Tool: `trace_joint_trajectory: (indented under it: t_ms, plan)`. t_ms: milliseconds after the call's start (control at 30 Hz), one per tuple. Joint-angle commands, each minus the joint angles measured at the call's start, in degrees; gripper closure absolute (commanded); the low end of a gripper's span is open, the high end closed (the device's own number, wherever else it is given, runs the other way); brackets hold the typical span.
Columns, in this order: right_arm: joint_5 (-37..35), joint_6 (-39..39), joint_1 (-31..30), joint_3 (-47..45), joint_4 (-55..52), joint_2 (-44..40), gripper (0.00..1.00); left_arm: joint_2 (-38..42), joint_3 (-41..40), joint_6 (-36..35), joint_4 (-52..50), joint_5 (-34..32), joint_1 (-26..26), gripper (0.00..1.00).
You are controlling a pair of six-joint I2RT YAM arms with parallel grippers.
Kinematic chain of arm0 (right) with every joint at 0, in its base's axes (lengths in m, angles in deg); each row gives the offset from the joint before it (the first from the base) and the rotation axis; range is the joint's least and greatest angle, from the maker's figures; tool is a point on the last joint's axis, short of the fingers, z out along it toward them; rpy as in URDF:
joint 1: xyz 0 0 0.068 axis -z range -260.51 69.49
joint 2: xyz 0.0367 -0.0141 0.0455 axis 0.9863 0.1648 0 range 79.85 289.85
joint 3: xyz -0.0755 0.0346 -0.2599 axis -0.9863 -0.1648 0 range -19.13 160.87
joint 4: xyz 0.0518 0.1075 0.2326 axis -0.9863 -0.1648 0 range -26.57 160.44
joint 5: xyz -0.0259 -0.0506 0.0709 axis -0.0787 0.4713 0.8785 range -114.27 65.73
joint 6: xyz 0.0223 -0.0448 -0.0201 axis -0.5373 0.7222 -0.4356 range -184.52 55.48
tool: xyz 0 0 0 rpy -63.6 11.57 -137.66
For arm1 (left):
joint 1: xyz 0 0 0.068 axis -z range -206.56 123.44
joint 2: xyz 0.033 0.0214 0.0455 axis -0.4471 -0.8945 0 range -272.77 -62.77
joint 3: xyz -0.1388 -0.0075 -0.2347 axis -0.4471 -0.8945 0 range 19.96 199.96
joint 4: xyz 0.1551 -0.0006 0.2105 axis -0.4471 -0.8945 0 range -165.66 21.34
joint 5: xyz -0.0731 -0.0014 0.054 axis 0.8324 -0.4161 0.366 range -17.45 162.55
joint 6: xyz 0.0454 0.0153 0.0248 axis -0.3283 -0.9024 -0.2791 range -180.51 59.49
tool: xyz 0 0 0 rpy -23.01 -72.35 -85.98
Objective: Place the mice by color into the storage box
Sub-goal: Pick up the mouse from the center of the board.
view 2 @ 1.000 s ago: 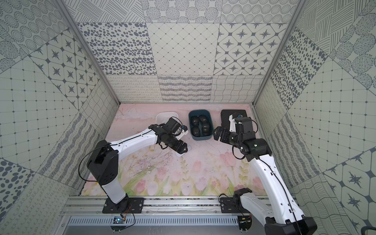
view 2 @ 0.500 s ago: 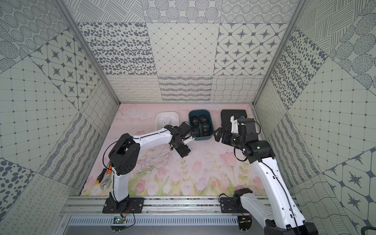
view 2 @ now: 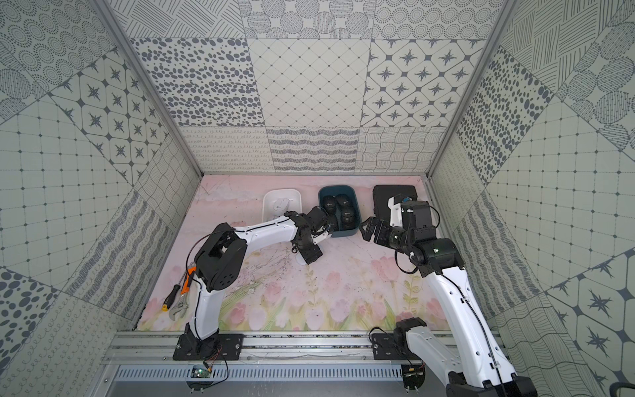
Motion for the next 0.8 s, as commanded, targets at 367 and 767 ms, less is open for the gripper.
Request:
trace_joint_trajectory:
  t_ms: [367, 767]
  plan:
    - [1.7, 0.9, 0.3, -2.6, 2.4, -0.6, 0.01, 0.1, -3.5, 2.2, -1.4, 5.1, -1.5, 0.45]
    - [3.7, 1.0, 0.3, -3.7, 3.2, -0.7, 0.01, 6.2, -3.0, 7.6, -1.4, 11.4, -3.0, 0.60]
